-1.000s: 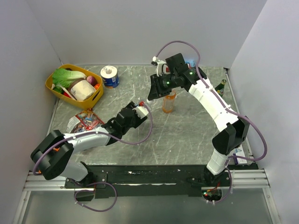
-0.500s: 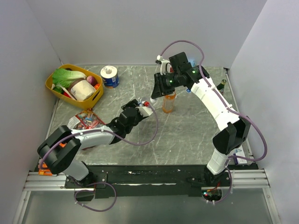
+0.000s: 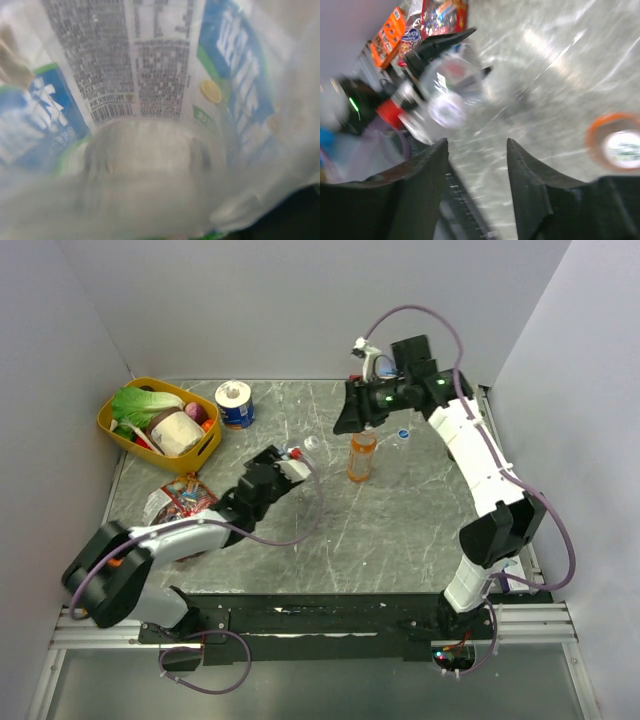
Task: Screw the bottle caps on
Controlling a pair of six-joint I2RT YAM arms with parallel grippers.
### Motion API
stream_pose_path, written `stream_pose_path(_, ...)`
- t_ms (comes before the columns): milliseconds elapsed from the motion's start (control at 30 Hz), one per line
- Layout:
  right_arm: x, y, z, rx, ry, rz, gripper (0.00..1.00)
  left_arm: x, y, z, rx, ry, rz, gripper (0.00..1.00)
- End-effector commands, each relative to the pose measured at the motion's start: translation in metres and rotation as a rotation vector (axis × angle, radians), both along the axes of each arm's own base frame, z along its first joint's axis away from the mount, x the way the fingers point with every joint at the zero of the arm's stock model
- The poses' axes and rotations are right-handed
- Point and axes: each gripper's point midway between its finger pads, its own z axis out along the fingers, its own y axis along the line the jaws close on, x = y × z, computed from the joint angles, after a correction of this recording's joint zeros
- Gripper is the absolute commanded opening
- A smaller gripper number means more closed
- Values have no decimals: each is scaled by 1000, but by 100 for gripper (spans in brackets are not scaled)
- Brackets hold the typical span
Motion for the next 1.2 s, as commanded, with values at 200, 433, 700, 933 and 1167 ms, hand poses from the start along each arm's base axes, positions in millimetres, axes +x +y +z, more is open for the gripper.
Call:
stream_pose_path(200, -61, 0, 78, 197, -682, 355, 79, -90, -51, 54, -432, 241, -620, 1)
stream_pose_path(433, -70, 43, 108, 330, -705, 336, 99, -108, -77, 74, -564, 399, -737, 1)
stream_pose_path(700, -75, 78, 97, 325, -668, 362, 98, -107, -82, 90, -569, 364, -780, 1)
stream_pose_path(933, -72, 89, 92, 363, -606, 377, 80, -109, -82, 91, -562, 358, -794, 1)
stream_pose_path(1167, -72, 93, 85, 368, -575, 401, 36, -104, -82, 89, -559, 357, -775, 32)
